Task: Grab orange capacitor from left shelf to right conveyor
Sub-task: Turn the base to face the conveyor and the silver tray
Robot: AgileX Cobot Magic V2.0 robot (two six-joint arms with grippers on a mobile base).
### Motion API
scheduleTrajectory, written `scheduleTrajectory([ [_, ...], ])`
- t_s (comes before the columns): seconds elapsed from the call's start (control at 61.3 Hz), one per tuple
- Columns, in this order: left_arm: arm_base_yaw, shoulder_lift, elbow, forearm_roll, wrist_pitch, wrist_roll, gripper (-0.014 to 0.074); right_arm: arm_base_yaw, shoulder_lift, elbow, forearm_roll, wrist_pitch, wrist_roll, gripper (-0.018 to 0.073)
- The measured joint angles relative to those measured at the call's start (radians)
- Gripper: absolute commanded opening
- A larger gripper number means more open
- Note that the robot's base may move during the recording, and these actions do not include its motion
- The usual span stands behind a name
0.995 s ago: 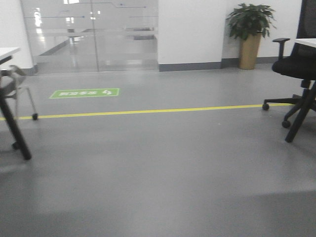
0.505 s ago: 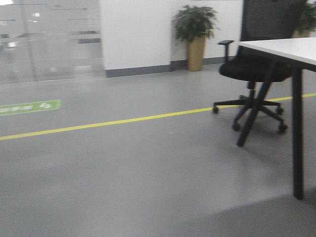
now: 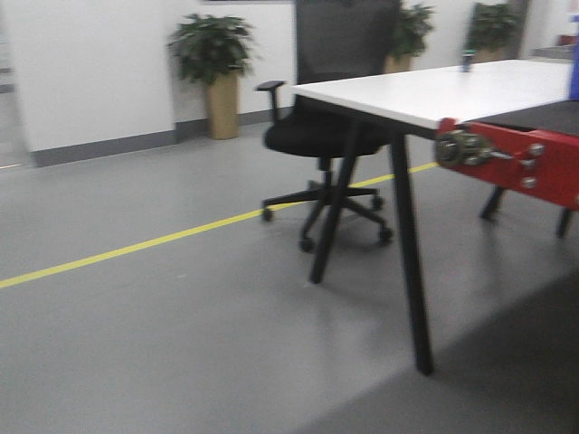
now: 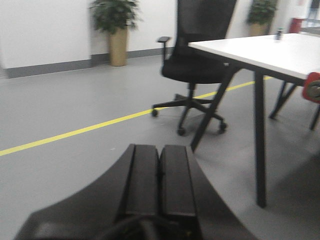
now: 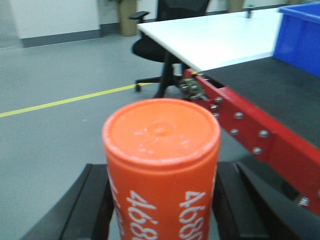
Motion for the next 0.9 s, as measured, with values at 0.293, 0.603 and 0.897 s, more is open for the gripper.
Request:
scheduleTrajectory([
  [0.293,0.000,0.000,0.000,0.000,0.000,0.000,-0.0127,0.000,0.000,0.000,0.000,0.000,0.000,0.0057],
  [0.603,0.000,0.000,0.000,0.000,0.000,0.000,-0.0127,0.000,0.000,0.000,0.000,0.000,-0.002,0.0057],
  [0.897,0.000,0.000,0.000,0.000,0.000,0.000,-0.0127,0.000,0.000,0.000,0.000,0.000,-0.002,0.0057],
])
